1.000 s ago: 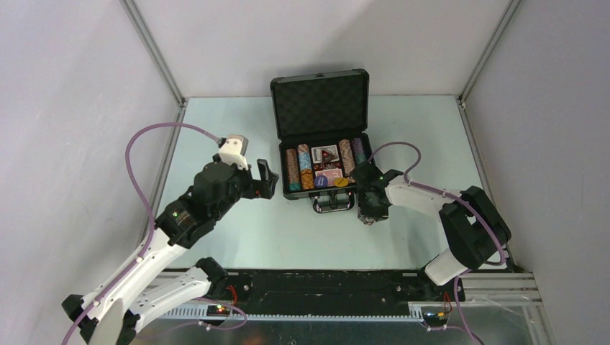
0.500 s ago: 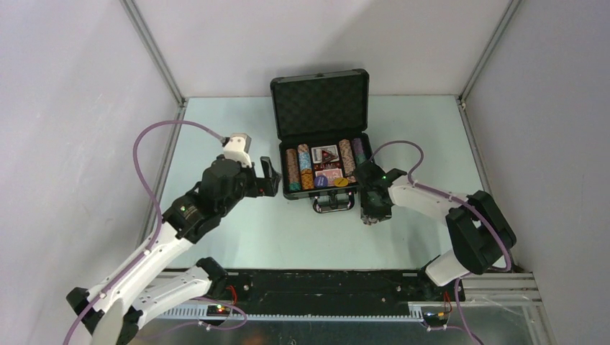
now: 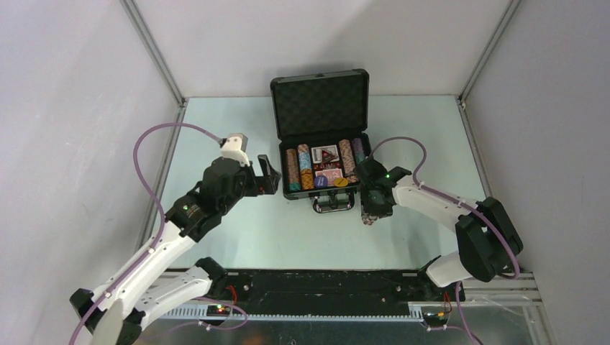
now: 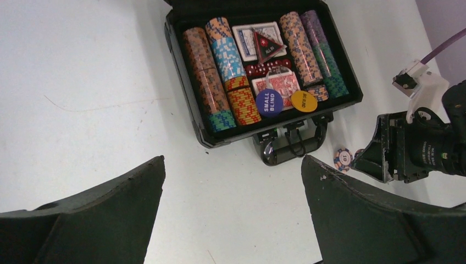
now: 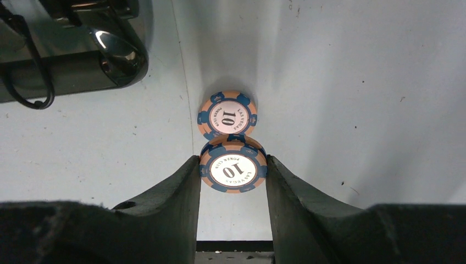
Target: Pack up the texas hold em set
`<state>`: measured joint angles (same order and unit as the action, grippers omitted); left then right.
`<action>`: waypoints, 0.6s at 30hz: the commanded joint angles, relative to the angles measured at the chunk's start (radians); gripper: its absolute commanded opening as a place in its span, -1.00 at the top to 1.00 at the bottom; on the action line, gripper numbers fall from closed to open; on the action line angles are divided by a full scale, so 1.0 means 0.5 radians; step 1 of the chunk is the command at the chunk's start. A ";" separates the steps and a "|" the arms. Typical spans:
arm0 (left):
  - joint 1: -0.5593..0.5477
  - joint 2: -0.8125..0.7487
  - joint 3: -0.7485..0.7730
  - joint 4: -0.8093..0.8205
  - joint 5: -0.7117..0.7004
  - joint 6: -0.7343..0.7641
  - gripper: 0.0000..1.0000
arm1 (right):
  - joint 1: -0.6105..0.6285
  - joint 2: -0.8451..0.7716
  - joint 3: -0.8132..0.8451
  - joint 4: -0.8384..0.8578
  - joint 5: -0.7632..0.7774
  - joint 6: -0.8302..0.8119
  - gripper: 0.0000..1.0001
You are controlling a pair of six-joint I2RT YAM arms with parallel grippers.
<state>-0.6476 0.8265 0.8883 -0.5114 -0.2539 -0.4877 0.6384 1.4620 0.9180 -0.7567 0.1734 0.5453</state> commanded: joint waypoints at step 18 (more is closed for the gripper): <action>0.308 0.131 -0.368 0.537 0.755 -0.433 -0.94 | 0.297 -0.122 0.441 -0.403 -0.063 -0.205 0.97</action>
<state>-0.5056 0.8772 0.7277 -0.3378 0.0433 -0.6559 0.7525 1.4212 1.0649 -0.8982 0.1513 0.4732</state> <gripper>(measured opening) 0.975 0.470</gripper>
